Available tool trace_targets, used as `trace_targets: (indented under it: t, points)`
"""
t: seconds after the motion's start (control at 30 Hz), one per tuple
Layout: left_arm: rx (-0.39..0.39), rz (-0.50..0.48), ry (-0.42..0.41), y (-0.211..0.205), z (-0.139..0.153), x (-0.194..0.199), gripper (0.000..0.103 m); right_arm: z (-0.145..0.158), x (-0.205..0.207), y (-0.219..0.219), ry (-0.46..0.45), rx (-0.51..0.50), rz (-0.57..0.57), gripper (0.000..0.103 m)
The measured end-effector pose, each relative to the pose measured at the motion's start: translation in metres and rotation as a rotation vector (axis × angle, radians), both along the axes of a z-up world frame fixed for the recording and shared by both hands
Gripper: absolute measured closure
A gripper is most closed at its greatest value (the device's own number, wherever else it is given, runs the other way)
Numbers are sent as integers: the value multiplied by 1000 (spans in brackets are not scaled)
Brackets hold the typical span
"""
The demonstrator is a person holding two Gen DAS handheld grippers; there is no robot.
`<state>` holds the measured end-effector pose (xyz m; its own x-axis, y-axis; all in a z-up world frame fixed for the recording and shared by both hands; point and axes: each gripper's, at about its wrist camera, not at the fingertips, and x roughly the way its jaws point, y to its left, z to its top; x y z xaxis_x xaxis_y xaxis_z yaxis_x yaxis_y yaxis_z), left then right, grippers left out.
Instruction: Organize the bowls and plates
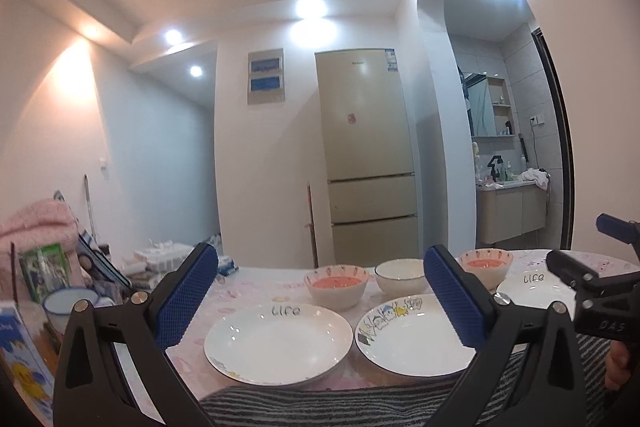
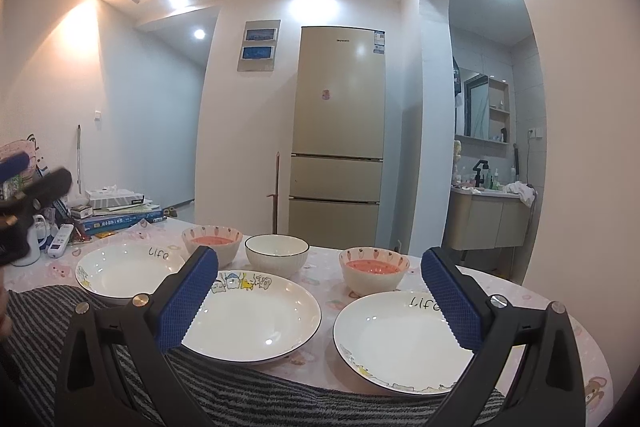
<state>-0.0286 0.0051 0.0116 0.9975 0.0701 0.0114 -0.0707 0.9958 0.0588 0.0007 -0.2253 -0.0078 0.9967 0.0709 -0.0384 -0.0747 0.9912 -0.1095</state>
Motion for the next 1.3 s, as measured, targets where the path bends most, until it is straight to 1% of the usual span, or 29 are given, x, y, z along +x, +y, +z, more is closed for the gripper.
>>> trace_targets:
  t: [0.07, 0.13, 0.3, 0.43, 0.5, 0.63, 0.73, 0.83, 0.93, 1.07, 1.17, 1.23, 1.3]
  points:
    - [-10, -17, 24, 1, -3, 4, 0, 0, -1, -1, -9, 2, 3, 0]
    - [-15, -25, 27, 4, -4, 4, 0, -1, -2, 0, -15, 0, 3, 0]
    - [2, -9, 7, -2, -9, -5, 0, -3, -4, 4, -23, -17, 6, 0]
    - [11, -19, -19, -4, -6, -10, 0, -2, -3, 6, -18, -31, 7, 0]
    - [8, -28, -18, -4, -5, -10, 0, -2, -3, 7, -22, -37, 8, 0]
    - [-11, -55, 14, 0, -7, -4, 0, -3, -5, 9, -26, -42, 9, 0]
    - [-30, -56, 22, 3, -6, -3, 0, -2, -5, 8, -20, -34, 3, 0]
    - [-34, -48, 4, 2, -6, -8, 0, 0, -8, 6, -28, -26, -2, 0]
    - [-39, -39, -13, 1, -5, -13, 0, -1, -7, 5, -16, -35, -4, 0]
    - [-57, -41, -12, 5, -5, -12, 0, 2, -9, 5, -7, -39, -7, 0]
    - [-74, -28, -38, 9, -5, -18, 0, 4, -5, 4, -3, -32, -18, 0]
    - [-88, -18, -37, 12, -6, -18, 0, 4, 0, 3, 15, -29, -21, 0]
    - [-96, -17, -29, 15, -6, -16, 0, 5, -2, 1, 5, -17, -20, 0]
